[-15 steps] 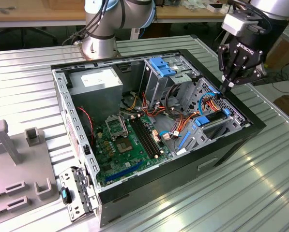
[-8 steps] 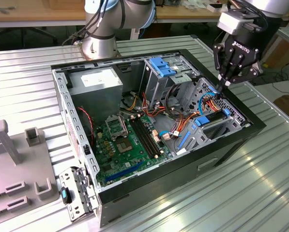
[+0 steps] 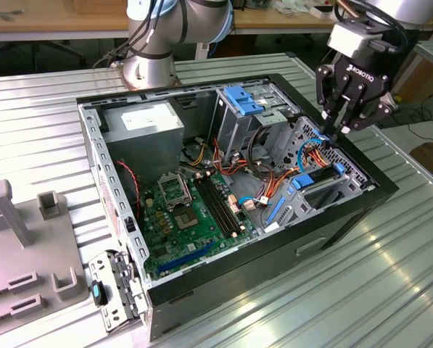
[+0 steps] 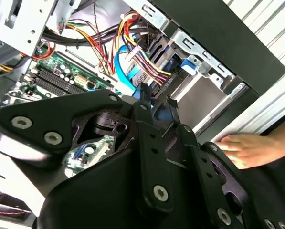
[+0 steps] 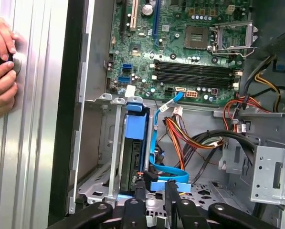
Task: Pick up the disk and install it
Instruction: 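Insert the second disk wire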
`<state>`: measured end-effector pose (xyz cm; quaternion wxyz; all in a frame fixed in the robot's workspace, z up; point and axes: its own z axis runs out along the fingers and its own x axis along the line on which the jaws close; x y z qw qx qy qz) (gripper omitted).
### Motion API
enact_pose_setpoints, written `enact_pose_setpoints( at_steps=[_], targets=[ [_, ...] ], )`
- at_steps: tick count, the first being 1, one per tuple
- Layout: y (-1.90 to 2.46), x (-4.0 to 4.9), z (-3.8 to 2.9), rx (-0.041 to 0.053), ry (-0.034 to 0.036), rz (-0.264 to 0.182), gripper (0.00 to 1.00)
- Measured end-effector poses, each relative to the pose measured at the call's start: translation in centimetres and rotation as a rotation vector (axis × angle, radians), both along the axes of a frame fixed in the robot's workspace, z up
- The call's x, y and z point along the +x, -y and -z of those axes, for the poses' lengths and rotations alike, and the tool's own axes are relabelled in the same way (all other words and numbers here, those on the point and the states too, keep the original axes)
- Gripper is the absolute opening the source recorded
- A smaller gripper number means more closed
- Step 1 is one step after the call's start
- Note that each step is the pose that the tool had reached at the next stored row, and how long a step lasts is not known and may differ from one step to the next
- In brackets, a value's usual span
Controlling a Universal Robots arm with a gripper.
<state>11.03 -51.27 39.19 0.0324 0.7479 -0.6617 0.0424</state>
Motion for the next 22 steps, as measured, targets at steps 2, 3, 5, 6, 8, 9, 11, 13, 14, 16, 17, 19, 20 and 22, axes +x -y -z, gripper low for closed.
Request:
enact_pose_setpoints(
  at_steps=[2, 3, 5, 6, 8, 9, 11, 13, 14, 16, 17, 19, 20, 22],
  targets=[
    [0.00, 0.00, 0.11, -0.0065, 0.0000, -0.014, 0.30],
    [0.00, 0.00, 0.19, -0.0103, -0.0001, -0.019, 0.30],
    [-0.01, 0.00, 0.31, -0.0129, 0.0000, -0.019, 0.30],
    [-0.01, 0.00, 0.40, -0.0133, -0.0001, -0.019, 0.30],
    [0.00, 0.00, 0.56, -0.0139, -0.0001, -0.020, 0.30],
    [-0.01, 0.00, 0.63, -0.0148, -0.0001, -0.020, 0.30],
    [0.00, 0.00, 0.72, -0.0162, -0.0001, -0.020, 0.29],
    [0.00, 0.00, 0.74, -0.0167, -0.0001, -0.020, 0.16],
    [0.00, 0.00, 0.75, -0.0168, -0.0001, -0.020, 0.16],
    [0.00, 0.00, 0.76, -0.0166, -0.0001, -0.020, 0.16],
    [0.00, 0.00, 0.76, -0.0166, -0.0001, -0.020, 0.16],
    [0.02, 0.00, 0.78, -0.0164, -0.0001, -0.020, 0.16],
    [0.06, 0.00, 0.78, -0.0164, -0.0001, -0.020, 0.17],
    [0.15, -0.01, 0.76, -0.0168, -0.0001, -0.020, 0.24]
  ],
)
